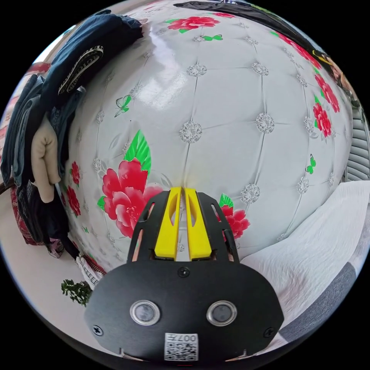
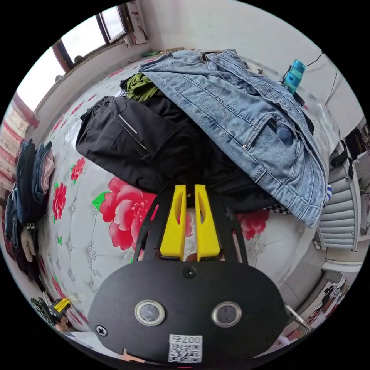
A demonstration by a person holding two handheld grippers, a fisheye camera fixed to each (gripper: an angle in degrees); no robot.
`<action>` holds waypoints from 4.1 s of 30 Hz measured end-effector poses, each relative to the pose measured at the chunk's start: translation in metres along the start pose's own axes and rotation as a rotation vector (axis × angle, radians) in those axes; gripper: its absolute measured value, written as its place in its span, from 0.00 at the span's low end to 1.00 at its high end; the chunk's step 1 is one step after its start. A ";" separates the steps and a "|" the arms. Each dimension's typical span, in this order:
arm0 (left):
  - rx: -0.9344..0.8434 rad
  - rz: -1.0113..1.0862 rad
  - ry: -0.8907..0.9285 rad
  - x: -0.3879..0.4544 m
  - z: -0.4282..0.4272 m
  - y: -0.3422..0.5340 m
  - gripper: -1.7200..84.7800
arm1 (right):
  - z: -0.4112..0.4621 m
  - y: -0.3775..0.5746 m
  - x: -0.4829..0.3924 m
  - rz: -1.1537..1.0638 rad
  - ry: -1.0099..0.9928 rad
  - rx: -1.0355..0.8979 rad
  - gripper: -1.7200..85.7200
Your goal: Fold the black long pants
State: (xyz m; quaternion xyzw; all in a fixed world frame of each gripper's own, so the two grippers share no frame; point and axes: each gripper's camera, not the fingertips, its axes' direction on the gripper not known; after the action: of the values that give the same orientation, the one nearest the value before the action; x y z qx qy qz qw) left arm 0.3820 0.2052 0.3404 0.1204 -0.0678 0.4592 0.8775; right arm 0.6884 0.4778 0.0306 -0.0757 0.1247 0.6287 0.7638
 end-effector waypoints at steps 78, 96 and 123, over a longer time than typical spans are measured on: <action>0.188 -0.552 -0.111 -0.124 -0.040 0.351 0.07 | -0.042 0.194 -0.298 -1.070 -0.158 -0.148 0.02; 0.264 -0.846 -0.275 -0.088 -0.091 0.525 0.06 | -0.178 0.150 -0.103 -0.751 -0.379 0.097 0.02; 0.416 -1.075 -0.149 -0.200 -0.115 0.516 0.01 | 0.033 0.113 -0.169 -0.733 -0.127 -0.327 0.05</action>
State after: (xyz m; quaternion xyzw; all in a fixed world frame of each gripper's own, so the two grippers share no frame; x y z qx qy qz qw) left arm -0.1545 0.3624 0.2605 0.3397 0.0331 -0.0567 0.9382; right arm 0.5504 0.3502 0.1149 -0.1965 -0.0597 0.3300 0.9214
